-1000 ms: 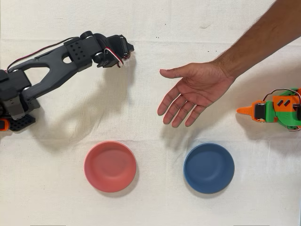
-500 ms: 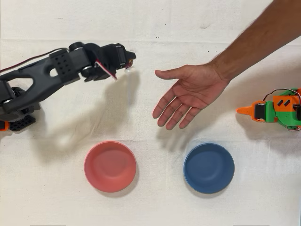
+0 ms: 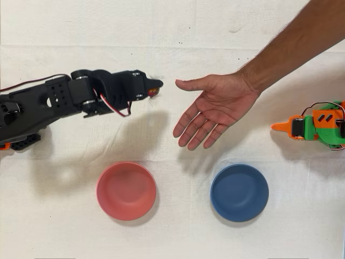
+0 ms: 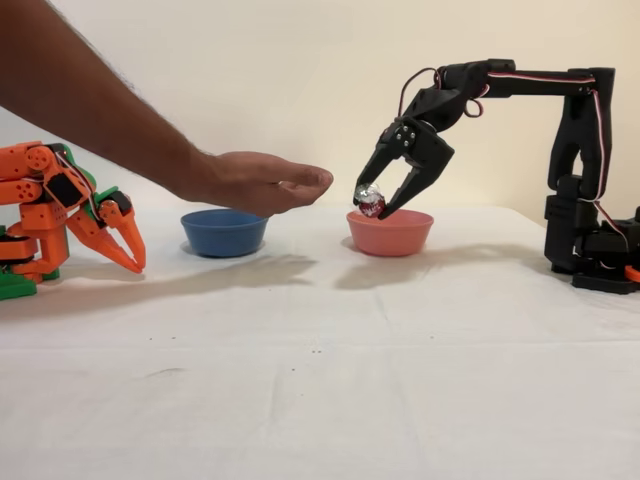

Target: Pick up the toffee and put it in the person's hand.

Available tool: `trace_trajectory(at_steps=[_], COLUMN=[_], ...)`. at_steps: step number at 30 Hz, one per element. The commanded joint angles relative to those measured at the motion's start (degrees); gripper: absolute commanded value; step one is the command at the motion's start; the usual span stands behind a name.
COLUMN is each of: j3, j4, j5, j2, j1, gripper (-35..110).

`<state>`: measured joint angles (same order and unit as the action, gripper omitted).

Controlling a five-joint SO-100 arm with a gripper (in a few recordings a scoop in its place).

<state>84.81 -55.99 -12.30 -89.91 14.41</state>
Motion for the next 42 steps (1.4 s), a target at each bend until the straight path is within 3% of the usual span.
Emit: trace_trajectory(at_steps=[1,42], j3=[-2.72,-30.06], j4=[0.53,15.47], j5=[0.00,-3.69], j2=[-6.15,17.31], j1=[-1.14,-6.77], gripper=[15,17])
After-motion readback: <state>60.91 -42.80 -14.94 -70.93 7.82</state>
